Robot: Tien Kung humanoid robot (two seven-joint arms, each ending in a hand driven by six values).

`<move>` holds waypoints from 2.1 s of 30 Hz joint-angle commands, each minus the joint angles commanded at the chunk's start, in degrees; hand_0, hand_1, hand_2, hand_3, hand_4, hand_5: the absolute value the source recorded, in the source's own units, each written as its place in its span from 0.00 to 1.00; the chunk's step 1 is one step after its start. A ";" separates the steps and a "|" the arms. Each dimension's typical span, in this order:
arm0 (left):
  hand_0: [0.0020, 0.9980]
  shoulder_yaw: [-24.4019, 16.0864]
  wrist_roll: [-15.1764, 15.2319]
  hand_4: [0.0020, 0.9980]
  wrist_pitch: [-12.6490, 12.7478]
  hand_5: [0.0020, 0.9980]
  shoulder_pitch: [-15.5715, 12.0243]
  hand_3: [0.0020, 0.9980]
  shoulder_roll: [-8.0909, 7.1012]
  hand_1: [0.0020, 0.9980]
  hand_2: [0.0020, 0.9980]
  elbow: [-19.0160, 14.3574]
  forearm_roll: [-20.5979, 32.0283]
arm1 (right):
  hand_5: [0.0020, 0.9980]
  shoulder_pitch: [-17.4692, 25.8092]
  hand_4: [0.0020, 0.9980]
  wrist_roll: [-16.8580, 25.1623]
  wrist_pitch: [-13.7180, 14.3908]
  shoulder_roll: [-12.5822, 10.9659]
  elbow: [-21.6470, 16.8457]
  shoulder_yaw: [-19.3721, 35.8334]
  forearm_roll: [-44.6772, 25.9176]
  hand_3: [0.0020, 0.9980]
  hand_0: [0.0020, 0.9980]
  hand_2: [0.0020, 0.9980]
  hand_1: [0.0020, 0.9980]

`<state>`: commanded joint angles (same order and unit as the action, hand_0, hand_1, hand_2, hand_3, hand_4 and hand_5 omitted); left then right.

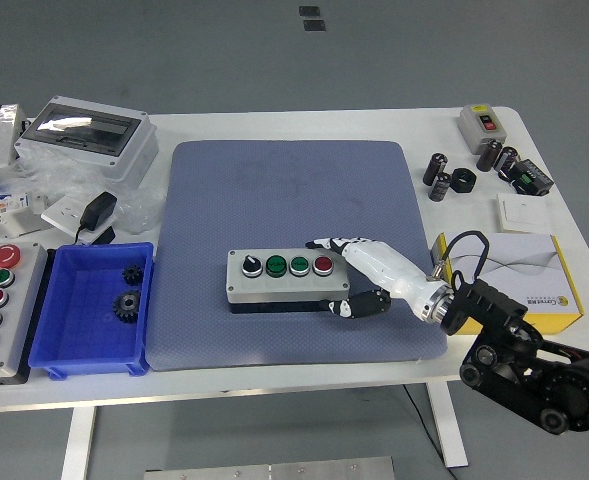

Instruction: Pick up the button,place it on the desk,press the button,press the button

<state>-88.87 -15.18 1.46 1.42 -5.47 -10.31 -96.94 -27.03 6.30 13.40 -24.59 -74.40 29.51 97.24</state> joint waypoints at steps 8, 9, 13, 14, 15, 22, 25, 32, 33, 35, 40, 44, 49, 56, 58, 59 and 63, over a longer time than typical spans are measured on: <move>0.61 -0.34 0.25 0.58 -0.34 0.28 0.00 0.60 -0.01 0.61 0.55 0.00 -0.28 | 0.16 0.05 0.62 0.06 -0.92 -0.77 -0.69 0.07 -0.98 0.99 0.90 0.91 0.85; 0.61 -0.39 0.28 0.58 -0.40 0.28 -0.01 0.60 0.00 0.61 0.55 0.00 -0.34 | 0.16 0.04 0.62 0.01 -1.03 -0.91 -0.81 0.06 -1.01 0.99 0.90 0.91 0.85; 0.61 -0.75 0.35 0.58 -0.62 0.28 -0.06 0.60 0.06 0.61 0.55 0.00 -0.83 | 0.16 -0.15 0.62 -0.03 -1.32 -1.86 -1.69 -0.14 -1.15 0.99 0.90 0.91 0.85; 0.61 -0.82 0.36 0.57 -0.65 0.26 -0.08 0.59 0.07 0.60 0.55 0.00 -0.94 | 0.18 -0.23 0.63 -0.03 -1.38 -2.13 -1.96 -0.15 -1.16 0.99 0.90 0.92 0.86; 0.61 -0.88 0.37 0.57 -0.69 0.26 -0.09 0.59 0.07 0.60 0.55 0.00 -1.04 | 0.18 -0.29 0.63 -0.03 -1.42 -2.38 -2.21 -0.14 -1.15 0.99 0.90 0.92 0.86; 0.61 -0.91 0.47 0.56 -1.00 0.24 -0.12 0.59 0.20 0.60 0.54 0.00 -1.16 | 0.19 -0.67 0.64 0.11 -1.96 -3.78 -3.85 -0.05 -1.58 1.00 0.91 0.93 0.87; 0.61 -0.96 0.49 0.56 -1.09 0.24 -0.12 0.59 0.20 0.60 0.54 0.00 -1.23 | 0.19 -0.73 0.64 0.18 -2.10 -4.09 -4.16 -0.04 -1.98 1.00 0.91 0.93 0.87; 0.61 -1.08 0.51 0.55 -1.21 0.23 -0.15 0.59 0.16 0.60 0.54 0.00 -1.43 | 0.20 -0.73 0.69 0.24 -2.17 -4.02 -3.86 -0.34 -2.82 1.00 0.93 0.98 0.90; 0.61 -1.14 0.52 0.55 -1.23 0.23 -0.16 0.59 0.16 0.60 0.54 0.00 -1.50 | 0.20 -0.76 0.69 0.24 -2.18 -4.06 -3.91 -0.38 -2.81 1.00 0.93 0.98 0.90; 0.61 -1.19 0.54 0.55 -1.30 0.23 -0.19 0.59 0.16 0.60 0.54 0.00 -1.61 | 0.20 -0.80 0.69 0.23 -2.24 -4.20 -4.16 -0.40 -2.76 1.00 0.93 0.98 0.90; 0.61 -1.34 0.65 0.55 -1.59 0.21 -0.15 0.59 0.15 0.60 0.54 0.00 -2.02 | 0.20 -0.95 0.69 0.21 -2.86 -6.09 -6.93 -0.08 -3.53 1.00 0.93 0.97 0.90; 0.61 -1.41 0.75 0.54 -1.81 0.20 -0.08 0.59 0.05 0.60 0.54 0.00 -2.27 | 0.21 -0.84 0.70 0.04 -3.55 -9.77 -11.33 0.69 -4.54 1.00 0.93 0.97 0.90; 0.61 -1.47 0.80 0.54 -1.82 0.20 0.04 0.59 -0.08 0.60 0.54 0.00 -2.24 | 0.21 1.73 0.70 -1.32 -5.34 -15.00 -17.15 5.01 -7.48 1.00 0.93 0.97 0.90; 0.61 -1.34 0.17 0.54 -1.30 0.19 -0.02 0.59 0.01 0.60 0.54 0.00 -2.05 | 0.22 4.79 0.70 -12.60 -13.92 -18.12 -24.32 14.21 -11.32 1.00 0.94 0.98 0.91; 0.61 -1.23 0.11 0.54 -1.21 0.19 0.07 0.59 0.03 0.60 0.54 0.00 -1.94 | 0.22 4.07 0.70 -16.38 -17.07 -17.94 -26.20 16.47 -11.02 1.00 0.94 0.98 0.91; 0.61 -1.14 0.10 0.54 -1.16 0.19 0.11 0.59 0.03 0.60 0.54 0.00 -1.83 | 0.22 3.48 0.70 -18.08 -18.50 -17.72 -26.98 17.04 -10.93 1.00 0.94 0.98 0.91; 0.61 -0.78 -0.02 0.55 -1.06 0.18 0.23 0.59 0.05 0.60 0.54 0.00 -1.49 | 0.26 0.15 0.69 -24.83 -24.44 -16.28 -27.53 17.28 -10.26 1.00 0.88 0.92 0.88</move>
<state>-89.65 -15.21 0.40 1.65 -5.42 -10.31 -98.42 -26.88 -18.53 -11.04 -40.87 -101.93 46.79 86.99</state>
